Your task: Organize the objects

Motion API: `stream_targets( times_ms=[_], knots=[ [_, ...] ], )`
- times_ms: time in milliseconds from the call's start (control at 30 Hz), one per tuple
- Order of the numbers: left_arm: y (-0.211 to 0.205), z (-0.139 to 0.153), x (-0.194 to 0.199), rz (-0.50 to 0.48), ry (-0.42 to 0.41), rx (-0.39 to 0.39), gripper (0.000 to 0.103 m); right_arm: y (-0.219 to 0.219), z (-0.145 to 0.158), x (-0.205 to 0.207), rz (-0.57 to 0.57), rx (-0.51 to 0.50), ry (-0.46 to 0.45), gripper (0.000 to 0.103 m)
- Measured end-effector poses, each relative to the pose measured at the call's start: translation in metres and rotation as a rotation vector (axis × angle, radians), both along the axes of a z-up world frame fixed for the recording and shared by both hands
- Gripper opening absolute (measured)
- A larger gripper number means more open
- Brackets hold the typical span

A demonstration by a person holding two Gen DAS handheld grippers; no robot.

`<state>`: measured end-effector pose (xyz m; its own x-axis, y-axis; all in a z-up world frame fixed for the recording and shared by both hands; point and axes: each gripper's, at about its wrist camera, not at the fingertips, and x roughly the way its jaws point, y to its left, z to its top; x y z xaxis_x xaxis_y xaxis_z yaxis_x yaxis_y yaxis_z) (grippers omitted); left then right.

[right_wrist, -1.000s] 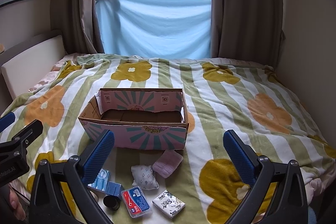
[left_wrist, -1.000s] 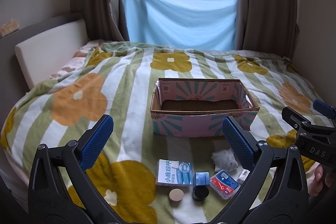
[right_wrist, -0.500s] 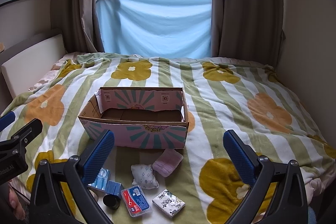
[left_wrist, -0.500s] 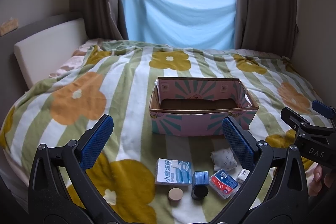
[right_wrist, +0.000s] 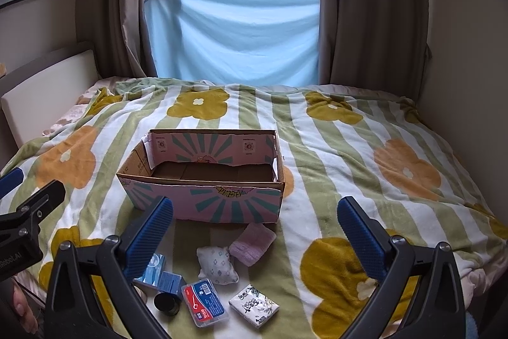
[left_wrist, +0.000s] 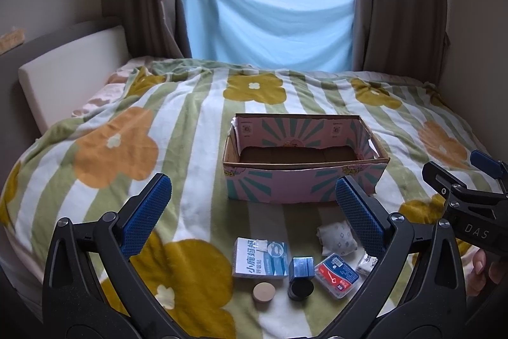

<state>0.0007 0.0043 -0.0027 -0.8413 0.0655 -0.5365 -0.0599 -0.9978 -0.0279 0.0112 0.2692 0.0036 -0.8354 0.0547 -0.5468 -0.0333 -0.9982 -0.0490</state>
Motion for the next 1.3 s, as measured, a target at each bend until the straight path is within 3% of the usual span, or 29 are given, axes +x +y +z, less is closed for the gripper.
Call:
stream_targets(
  times_ms=[200,267,400,1067,1200,1300],
  knots=[
    [0.000,0.001,-0.001,-0.002,-0.046,-0.010,0.103,0.001,-0.001,-0.001,-0.004,0.021,-0.006,0.103],
    [0.001,0.000,0.001,-0.004,0.015,-0.012,0.103,0.001,-0.001,-0.001,-0.003,0.020,-0.006,0.103],
    [0.001,-0.001,0.002,-0.004,0.045,-0.008,0.103,0.001,-0.001,-0.001,-0.005,0.023,-0.005,0.103],
    [-0.003,0.002,0.000,0.003,0.046,-0.050,0.103,0.002,0.001,-0.001,-0.007,0.031,-0.008,0.103],
    [-0.005,0.002,-0.013,-0.007,-0.005,-0.111,0.103,0.018,0.001,-0.005,-0.026,0.028,-0.016,0.103],
    [-0.001,-0.015,-0.026,-0.017,-0.071,-0.136,0.103,0.034,-0.010,-0.011,-0.049,0.006,-0.055,0.103]
  ],
)
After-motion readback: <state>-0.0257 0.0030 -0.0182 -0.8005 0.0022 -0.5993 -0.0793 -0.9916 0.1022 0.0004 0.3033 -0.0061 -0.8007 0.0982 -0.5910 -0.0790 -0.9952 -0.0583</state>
